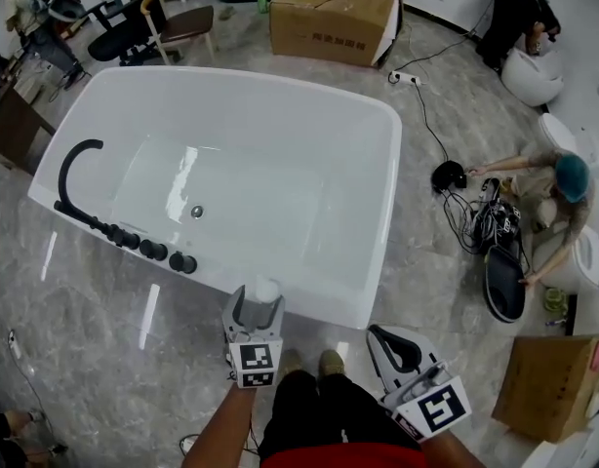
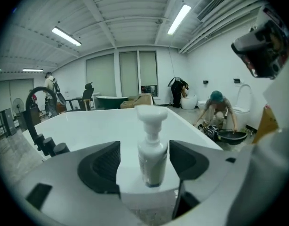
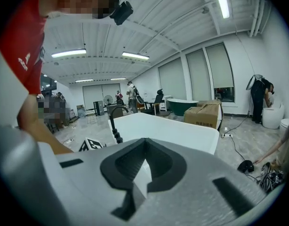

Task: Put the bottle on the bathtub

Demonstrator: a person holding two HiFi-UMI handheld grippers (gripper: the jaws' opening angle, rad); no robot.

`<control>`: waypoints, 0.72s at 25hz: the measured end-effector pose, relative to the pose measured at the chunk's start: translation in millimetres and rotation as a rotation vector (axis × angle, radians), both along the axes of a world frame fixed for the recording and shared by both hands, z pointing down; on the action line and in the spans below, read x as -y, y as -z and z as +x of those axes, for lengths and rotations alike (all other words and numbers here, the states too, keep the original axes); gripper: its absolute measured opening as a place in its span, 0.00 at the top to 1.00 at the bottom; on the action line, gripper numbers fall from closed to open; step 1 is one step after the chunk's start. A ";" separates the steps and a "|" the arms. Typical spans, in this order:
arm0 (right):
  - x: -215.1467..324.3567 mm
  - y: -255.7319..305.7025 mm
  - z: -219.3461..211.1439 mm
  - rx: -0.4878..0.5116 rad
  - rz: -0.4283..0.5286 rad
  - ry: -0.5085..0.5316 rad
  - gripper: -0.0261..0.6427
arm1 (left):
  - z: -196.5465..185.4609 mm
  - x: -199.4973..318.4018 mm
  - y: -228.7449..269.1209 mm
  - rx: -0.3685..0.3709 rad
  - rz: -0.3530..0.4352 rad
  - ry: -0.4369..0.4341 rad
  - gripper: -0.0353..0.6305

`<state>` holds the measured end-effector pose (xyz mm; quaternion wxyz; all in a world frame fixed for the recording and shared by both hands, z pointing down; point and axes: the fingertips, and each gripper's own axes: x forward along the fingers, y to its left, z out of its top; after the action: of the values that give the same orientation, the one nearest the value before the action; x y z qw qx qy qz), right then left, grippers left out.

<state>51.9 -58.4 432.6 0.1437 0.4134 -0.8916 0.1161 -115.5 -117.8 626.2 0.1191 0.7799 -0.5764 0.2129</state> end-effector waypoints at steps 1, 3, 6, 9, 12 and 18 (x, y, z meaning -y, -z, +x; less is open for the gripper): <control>0.4 1.9 -1.6 0.008 0.004 0.005 0.95 | -1.2 -3.1 11.7 -0.008 0.014 0.005 0.50; 1.0 5.7 -4.3 0.023 0.010 0.013 0.95 | 0.0 -11.4 36.8 -0.031 0.042 0.010 0.50; -0.5 13.5 -6.3 0.045 0.021 0.031 0.95 | 9.4 -29.6 76.6 -0.081 0.080 0.015 0.50; -3.4 24.6 -6.1 0.070 0.046 0.052 0.95 | 23.9 -49.8 114.8 -0.136 0.110 0.012 0.50; -7.0 36.6 -5.4 0.101 0.065 0.065 0.95 | 37.6 -66.9 152.4 -0.177 0.142 -0.011 0.50; -11.2 72.9 -7.0 0.164 0.116 0.089 0.95 | 38.3 -77.1 244.5 -0.201 0.237 0.012 0.65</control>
<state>44.9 -47.1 359.7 0.0510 0.3700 -0.9232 0.0911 -77.3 -40.6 381.7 0.0846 0.8024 -0.5873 0.0633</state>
